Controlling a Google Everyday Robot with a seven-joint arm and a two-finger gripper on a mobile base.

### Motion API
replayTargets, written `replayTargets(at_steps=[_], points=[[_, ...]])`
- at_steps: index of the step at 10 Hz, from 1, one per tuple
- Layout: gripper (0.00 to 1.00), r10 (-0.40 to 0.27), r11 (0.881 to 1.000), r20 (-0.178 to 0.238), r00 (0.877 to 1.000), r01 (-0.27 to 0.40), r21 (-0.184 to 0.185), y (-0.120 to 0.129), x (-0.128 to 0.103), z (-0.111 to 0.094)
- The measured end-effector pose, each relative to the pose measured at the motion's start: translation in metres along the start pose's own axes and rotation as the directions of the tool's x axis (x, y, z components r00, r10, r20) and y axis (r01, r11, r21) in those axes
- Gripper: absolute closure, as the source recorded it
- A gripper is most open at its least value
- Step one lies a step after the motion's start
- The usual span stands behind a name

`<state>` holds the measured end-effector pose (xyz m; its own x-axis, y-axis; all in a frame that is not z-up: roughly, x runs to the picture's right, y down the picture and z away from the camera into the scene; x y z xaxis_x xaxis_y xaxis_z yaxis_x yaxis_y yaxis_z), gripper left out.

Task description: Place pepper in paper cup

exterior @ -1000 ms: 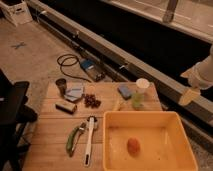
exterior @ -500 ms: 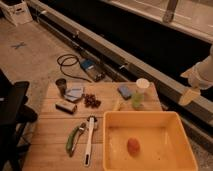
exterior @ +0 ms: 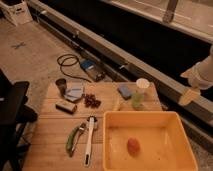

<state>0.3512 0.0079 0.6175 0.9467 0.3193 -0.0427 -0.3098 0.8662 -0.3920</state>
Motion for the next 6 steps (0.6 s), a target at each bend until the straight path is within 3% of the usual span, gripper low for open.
replayTargets(at_steps=[6], points=[[0.2,-0.02,1.0,-0.005,1.0,0.02,0.008,0.0004,-0.0062,0.0]])
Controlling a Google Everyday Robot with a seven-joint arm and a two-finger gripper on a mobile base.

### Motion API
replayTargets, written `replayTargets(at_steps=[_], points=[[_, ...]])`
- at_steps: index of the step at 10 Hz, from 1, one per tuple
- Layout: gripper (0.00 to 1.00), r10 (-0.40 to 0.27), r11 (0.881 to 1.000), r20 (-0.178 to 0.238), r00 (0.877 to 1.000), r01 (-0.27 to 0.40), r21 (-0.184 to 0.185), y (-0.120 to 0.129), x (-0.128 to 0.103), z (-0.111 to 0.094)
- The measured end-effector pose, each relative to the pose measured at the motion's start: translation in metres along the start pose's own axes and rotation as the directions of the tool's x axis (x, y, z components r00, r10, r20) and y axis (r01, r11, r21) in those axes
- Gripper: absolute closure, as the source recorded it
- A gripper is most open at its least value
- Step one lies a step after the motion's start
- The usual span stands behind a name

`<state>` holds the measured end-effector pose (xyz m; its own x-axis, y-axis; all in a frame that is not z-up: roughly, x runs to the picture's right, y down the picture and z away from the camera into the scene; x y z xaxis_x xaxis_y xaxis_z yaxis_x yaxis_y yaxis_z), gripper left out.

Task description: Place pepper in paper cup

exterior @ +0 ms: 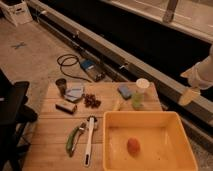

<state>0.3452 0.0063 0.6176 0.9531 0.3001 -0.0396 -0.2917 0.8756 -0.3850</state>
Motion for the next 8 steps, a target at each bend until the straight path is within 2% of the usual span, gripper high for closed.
replayTargets(at_steps=[1,4,5,6,7,8], points=[[0.2,-0.017,1.0,0.006,1.0,0.017,0.001,0.001,-0.009,0.0],[0.2,-0.113,0.994,0.051,0.992,0.113,-0.006,0.013,-0.068,0.002],[0.2,-0.159,0.987,0.076,0.984,0.161,-0.015,0.022,-0.098,0.005],[0.2,-0.191,0.981,0.094,0.977,0.194,-0.023,0.028,-0.117,0.007],[0.2,-0.238,0.969,0.117,0.964,0.244,-0.035,0.038,-0.141,0.01],[0.2,-0.299,0.95,0.14,0.944,0.308,-0.05,0.051,-0.168,0.014]])
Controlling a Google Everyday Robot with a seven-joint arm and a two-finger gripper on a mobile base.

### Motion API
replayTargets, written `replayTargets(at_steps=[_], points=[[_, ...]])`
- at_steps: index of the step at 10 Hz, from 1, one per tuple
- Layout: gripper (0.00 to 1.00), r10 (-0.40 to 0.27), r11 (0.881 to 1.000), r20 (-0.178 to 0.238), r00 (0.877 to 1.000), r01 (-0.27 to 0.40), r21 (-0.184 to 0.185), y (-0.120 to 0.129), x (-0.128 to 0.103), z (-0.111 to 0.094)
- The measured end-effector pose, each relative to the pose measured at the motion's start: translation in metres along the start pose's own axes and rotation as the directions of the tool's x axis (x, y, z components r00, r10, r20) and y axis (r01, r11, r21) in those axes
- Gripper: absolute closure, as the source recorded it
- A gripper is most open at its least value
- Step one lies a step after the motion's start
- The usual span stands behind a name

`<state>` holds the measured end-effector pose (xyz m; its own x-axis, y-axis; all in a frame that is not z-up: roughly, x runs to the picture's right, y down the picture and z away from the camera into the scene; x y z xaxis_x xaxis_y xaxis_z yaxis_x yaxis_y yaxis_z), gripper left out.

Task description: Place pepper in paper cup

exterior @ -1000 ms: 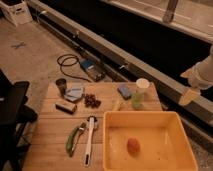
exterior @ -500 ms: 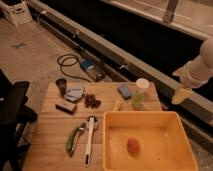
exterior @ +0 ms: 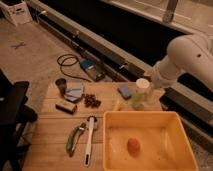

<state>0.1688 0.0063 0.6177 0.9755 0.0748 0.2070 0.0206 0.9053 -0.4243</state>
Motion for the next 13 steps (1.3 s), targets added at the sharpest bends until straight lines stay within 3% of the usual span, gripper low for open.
replayTargets(at_steps=[2,4,11,13], points=[[0.2,-0.121,0.992,0.032,0.992,0.122,-0.044,0.013,-0.048,0.016],[0.2,-0.228,0.969,0.062,0.972,0.233,-0.087,0.03,-0.083,0.029],[0.2,-0.236,0.968,0.048,0.971,0.239,-0.079,0.029,-0.082,0.027],[0.2,-0.289,0.955,0.024,0.957,0.29,-0.069,0.024,-0.097,0.029]])
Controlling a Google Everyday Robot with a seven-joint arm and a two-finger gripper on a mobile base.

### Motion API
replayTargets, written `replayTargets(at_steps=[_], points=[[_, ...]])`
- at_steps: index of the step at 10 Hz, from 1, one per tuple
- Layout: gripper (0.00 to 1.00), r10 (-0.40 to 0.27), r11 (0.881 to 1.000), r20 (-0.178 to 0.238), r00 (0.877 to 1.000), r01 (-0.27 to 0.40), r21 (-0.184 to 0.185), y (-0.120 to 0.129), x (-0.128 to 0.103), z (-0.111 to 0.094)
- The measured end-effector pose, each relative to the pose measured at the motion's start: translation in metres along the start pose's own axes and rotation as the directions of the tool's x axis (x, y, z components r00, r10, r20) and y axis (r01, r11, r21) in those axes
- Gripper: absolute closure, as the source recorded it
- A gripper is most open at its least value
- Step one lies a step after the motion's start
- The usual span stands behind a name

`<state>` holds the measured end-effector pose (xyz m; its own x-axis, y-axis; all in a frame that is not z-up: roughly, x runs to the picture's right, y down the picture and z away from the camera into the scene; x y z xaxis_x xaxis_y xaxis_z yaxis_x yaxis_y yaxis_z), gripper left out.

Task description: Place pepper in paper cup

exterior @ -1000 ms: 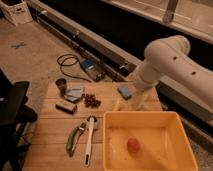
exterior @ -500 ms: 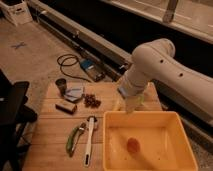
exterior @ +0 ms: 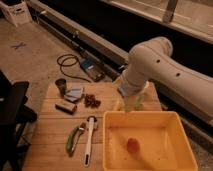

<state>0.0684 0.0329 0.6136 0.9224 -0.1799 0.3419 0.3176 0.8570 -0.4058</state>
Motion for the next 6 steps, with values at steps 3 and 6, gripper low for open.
replayTargets(at_steps=[3,6], points=[[0.2,-0.112,0.994,0.001,0.994,0.112,-0.008,-0.021,-0.051,0.021],[0.2,-0.244,0.969,0.025,0.969,0.245,-0.03,-0.034,-0.105,0.051]])
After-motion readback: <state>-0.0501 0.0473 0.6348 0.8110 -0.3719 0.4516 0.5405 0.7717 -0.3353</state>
